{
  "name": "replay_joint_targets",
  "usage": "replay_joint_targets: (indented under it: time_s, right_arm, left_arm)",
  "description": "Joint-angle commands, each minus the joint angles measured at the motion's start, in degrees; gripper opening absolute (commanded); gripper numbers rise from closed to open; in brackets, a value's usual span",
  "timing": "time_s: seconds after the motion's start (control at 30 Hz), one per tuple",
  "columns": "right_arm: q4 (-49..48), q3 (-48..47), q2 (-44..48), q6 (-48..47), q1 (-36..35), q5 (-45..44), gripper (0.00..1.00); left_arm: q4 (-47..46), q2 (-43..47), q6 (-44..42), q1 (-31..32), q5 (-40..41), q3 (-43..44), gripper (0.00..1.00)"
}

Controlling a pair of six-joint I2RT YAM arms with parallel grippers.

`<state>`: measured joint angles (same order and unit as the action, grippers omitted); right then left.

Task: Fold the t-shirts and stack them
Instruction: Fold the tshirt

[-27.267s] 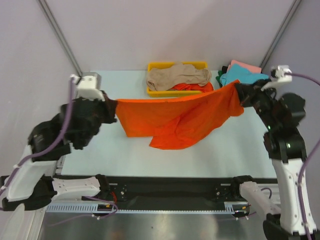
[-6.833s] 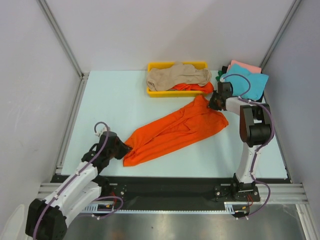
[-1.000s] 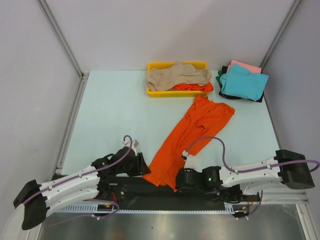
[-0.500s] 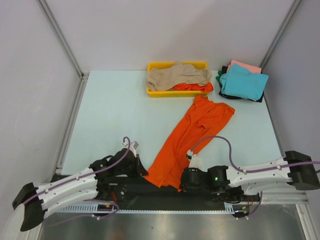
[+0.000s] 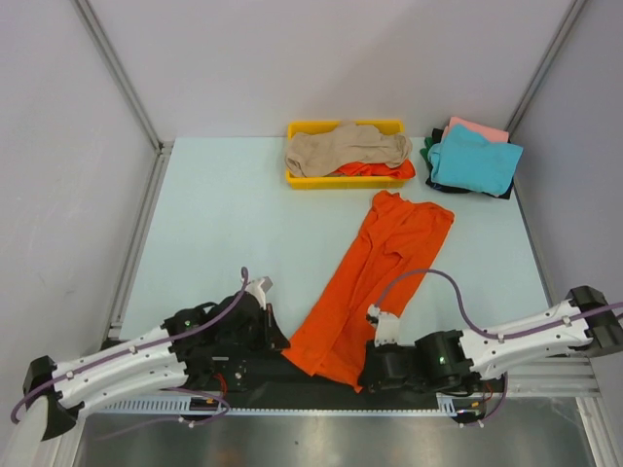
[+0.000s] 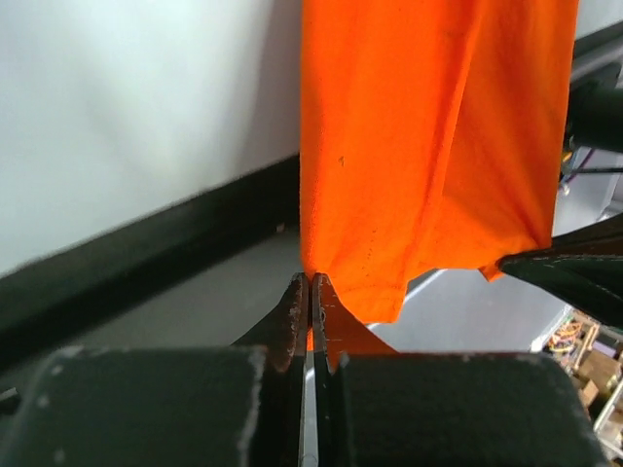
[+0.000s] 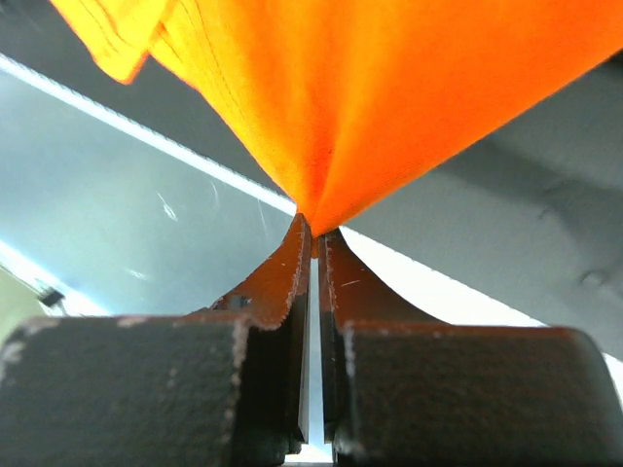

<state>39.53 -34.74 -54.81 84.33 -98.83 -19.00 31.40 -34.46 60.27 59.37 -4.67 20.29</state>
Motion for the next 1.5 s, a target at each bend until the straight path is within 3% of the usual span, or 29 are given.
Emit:
replay_joint_targets:
  time_s: [0.0,0.2,0.33,0.53,0.67,0.77,0.97,1.17,1.47]
  right_arm:
    - [-0.50,-3.40,-4.06,5.13,-5.31,-2.00,0.00]
    - [-3.31,-5.07,-10.75,11.02,-13.04,-0.69,0.00]
    - [-7.44,-5.51,-16.10,12.61,-17.01,-1.29,0.00]
    - [1.40,-11.83,-19.37,11.12,-14.30,-8.50,0.00]
    - [6.17,-12.37,-16.05,12.43,-10.96,-12.63,0.00]
    - [8.37,-10.88,-11.21,13.49,-8.50,-15.53,0.00]
    - [13.29,-7.63,-1.19,12.70,-2.43,-17.21,0.00]
    - [15.22,-4.11,6.81,9.89,5.74,-16.33,0.00]
    - [12.68,0.90,13.41,0.49,19.27,-14.66,0.00]
  left_arm:
    - [5.07,1.76,4.76,4.33,1.06,2.73,0.00]
    - [7.44,3.25,11.79,13.81,1.76,2.73,0.00]
    - [10.52,2.56,16.10,20.42,6.49,4.40,0.00]
    - [12.45,-5.52,12.52,22.63,11.95,10.45,0.00]
    - [16.32,-11.76,8.99,22.28,18.89,19.58,0.00]
    - [14.76,-15.02,5.13,19.39,20.57,22.94,0.00]
    - [6.23,-22.82,-5.15,7.53,15.31,26.54,0.00]
    - [2.80,-33.73,-13.59,0.06,10.74,34.71,0.00]
    - [0.86,-49.64,-20.28,-5.14,6.35,46.31,0.00]
